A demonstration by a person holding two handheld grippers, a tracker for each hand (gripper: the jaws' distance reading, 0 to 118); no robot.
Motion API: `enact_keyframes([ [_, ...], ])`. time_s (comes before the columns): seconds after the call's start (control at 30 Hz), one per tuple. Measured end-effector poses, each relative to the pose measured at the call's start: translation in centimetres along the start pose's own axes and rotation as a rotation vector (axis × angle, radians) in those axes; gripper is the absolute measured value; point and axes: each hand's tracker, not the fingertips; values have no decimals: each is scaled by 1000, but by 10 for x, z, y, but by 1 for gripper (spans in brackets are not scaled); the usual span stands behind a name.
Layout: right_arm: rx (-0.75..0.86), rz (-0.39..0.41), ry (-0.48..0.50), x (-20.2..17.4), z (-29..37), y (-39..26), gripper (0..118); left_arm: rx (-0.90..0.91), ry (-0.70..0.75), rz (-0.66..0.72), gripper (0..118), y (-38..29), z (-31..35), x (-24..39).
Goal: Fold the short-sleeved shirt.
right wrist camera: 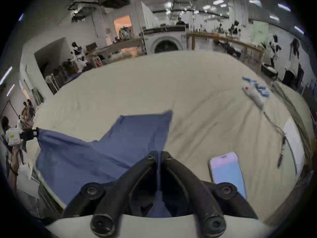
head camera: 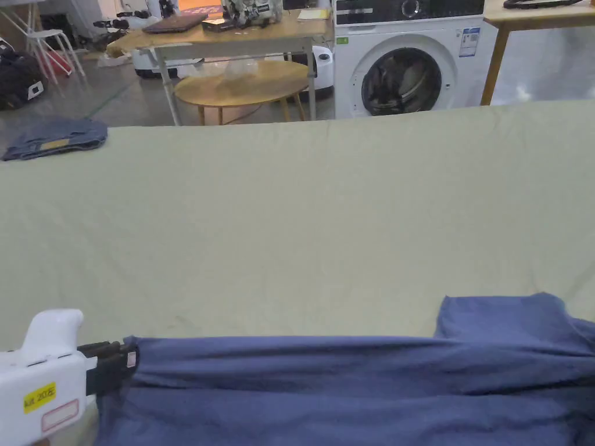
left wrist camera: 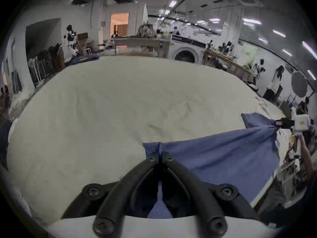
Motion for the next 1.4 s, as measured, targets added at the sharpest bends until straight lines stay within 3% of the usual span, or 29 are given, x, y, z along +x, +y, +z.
enact_keyframes([
  [0.23, -45, -76, -62, -2, 58, -100, 2, -26, -7, 109, 0, -90, 46, -14],
  [0.3, -64, -113, -51, 0, 55, -113, 2, -31, 35, 72, 0, -106, 42, -12],
  [0.53, -38, -77, -97, -10, 43, -124, 3, -27, 17, 119, 0, -121, 32, -22],
  [0.57, -29, -62, -105, -10, 42, -124, 9, -23, 5, 126, 6, -120, 32, -26],
  [0.6, -26, -43, -117, -12, 40, -123, 23, -19, 2, 126, 19, -123, 32, -25],
  [0.63, -20, -14, -156, -14, 39, -122, 45, -14, 5, 129, 38, -122, 32, -26],
  [0.67, -13, 3, -183, -15, 39, -122, 48, 4, 15, 129, 43, -122, 35, -26],
  [0.77, 54, -8, -143, -14, 57, -112, 48, 133, -62, 154, 46, -113, 61, -20],
  [0.9, 217, 21, -103, -31, 80, -77, 48, 284, -58, 87, 46, -86, 89, -3],
  [1.03, 284, 13, 34, -61, 73, -44, 48, 364, -42, 33, 46, -55, 91, 24],
  [1.1, 271, 6, 114, -74, 60, -36, 40, 376, -50, 1, 42, -46, 83, 32],
  [1.13, 252, 14, 130, -83, 52, -33, 16, 369, -50, 0, 27, -42, 76, 39],
  [1.17, 258, 22, 94, -93, 45, -33, 1, 358, -45, -1, 9, -38, 70, 44],
  [1.2, 261, 44, 73, -100, 40, -33, 0, 348, -35, -3, 0, -37, 65, 48],
  [1.4, 213, 89, 64, -117, 12, -36, 0, 315, -66, 1, 0, -34, 61, 63],
])
